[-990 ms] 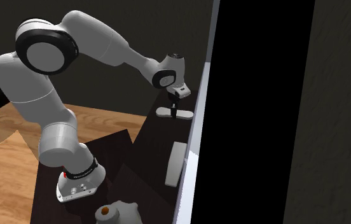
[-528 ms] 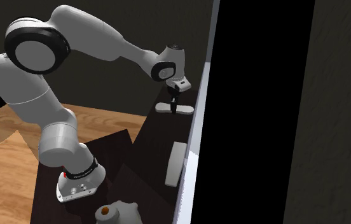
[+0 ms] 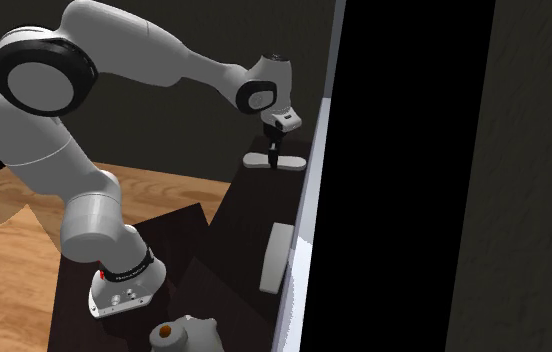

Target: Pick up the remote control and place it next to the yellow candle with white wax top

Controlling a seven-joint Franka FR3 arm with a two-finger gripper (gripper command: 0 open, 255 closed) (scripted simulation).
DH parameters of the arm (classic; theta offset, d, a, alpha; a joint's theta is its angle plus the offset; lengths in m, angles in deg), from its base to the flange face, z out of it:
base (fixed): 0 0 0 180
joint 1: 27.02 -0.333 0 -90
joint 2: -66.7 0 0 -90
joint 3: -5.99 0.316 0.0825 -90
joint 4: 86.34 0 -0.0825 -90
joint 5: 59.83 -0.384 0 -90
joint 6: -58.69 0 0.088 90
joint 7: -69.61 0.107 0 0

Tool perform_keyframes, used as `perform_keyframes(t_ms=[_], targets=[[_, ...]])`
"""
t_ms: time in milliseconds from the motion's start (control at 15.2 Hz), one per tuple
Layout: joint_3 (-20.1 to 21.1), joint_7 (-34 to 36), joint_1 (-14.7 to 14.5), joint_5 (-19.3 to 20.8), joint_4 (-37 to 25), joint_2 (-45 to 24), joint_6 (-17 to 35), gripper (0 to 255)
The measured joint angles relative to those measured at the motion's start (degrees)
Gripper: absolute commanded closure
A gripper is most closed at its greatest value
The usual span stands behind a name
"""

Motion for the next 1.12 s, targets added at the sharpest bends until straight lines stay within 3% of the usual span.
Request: perform_keyframes(t_ms=[1122], targets=[[-0.34,-0.29,0.16,-0.41,-9.40,3.55,-12.92,255]])
